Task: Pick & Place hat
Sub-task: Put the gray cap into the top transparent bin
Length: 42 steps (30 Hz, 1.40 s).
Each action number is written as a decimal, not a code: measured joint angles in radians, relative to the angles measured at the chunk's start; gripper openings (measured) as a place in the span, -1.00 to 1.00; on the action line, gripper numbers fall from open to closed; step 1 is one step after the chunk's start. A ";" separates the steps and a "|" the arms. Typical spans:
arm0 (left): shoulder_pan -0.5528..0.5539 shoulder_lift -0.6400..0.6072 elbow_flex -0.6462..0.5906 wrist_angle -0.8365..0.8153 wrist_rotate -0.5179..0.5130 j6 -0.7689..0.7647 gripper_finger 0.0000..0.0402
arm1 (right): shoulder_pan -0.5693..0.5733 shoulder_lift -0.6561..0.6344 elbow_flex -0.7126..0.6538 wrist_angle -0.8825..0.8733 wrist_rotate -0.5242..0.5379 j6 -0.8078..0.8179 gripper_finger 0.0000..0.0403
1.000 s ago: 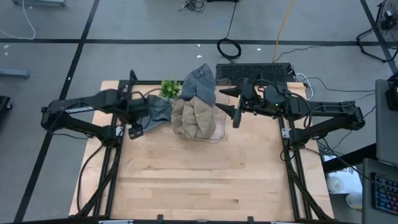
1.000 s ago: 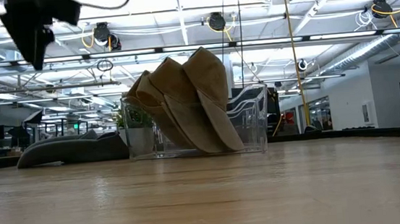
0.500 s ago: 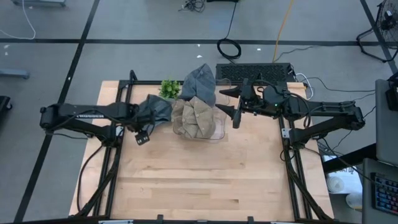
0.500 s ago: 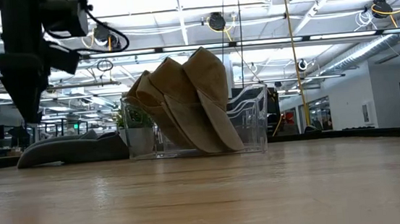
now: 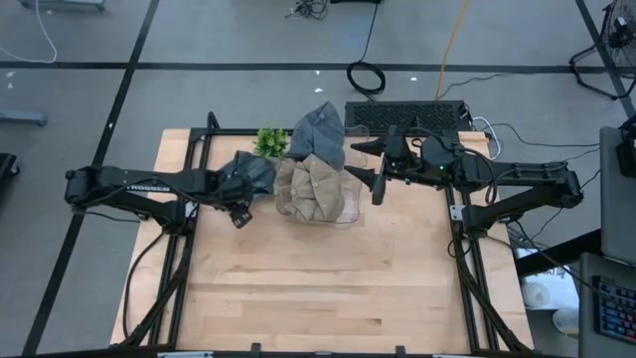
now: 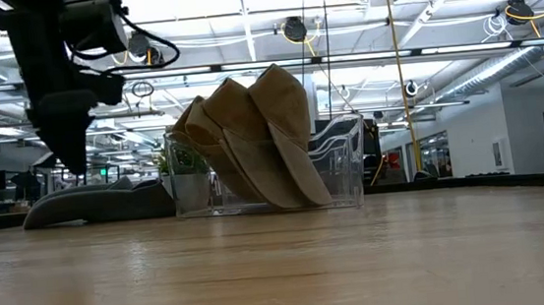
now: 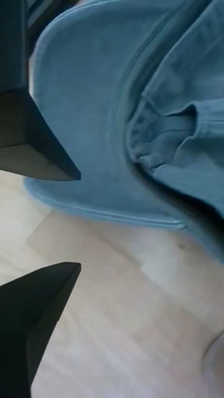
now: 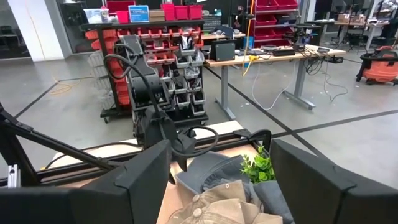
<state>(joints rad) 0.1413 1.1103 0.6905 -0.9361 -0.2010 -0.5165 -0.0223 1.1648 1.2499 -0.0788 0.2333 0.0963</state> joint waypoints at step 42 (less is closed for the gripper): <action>-0.022 0.081 0.149 -0.170 0.103 -0.075 -0.96 | 0.000 0.000 0.000 -0.001 0.000 0.021 0.30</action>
<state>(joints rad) 0.1193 1.1913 0.8391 -1.1059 -0.0983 -0.5919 -0.0219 1.1648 1.2499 -0.0795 0.2335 0.1175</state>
